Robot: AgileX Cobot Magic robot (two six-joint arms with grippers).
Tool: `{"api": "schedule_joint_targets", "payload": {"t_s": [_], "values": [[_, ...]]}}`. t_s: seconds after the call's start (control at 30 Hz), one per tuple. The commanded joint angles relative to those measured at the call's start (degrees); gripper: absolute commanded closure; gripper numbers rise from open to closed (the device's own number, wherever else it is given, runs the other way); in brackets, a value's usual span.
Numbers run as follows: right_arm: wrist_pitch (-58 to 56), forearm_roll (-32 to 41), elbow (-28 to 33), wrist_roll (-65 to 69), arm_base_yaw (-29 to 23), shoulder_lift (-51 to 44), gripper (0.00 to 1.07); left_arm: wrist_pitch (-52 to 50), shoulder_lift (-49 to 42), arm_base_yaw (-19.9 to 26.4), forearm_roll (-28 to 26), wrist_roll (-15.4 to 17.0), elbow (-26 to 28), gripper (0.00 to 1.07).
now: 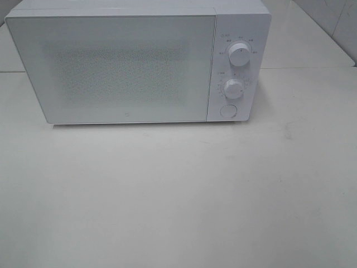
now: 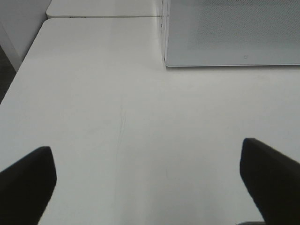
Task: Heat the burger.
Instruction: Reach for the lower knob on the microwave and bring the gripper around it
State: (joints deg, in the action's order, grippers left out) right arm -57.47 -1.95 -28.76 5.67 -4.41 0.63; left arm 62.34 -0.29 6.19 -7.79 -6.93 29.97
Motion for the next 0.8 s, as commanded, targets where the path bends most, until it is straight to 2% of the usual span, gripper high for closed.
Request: {"api": "schedule_joint_targets", "payload": {"t_s": [0.03, 0.47, 0.8], "values": [[1.7, -0.1, -1.2, -0.8, 0.3, 1.7, 0.32, -0.7, -1.3, 0.1, -0.5, 0.2, -0.2, 0.06], [15.6, 0.2, -2.2, -0.8, 0.3, 15.5, 0.32, -0.7, -1.3, 0.1, -0.5, 0.2, -0.2, 0.06], [32.6, 0.2, -2.2, -0.8, 0.3, 28.4, 0.32, -0.7, -1.3, 0.1, -0.5, 0.2, -0.2, 0.06]]}}
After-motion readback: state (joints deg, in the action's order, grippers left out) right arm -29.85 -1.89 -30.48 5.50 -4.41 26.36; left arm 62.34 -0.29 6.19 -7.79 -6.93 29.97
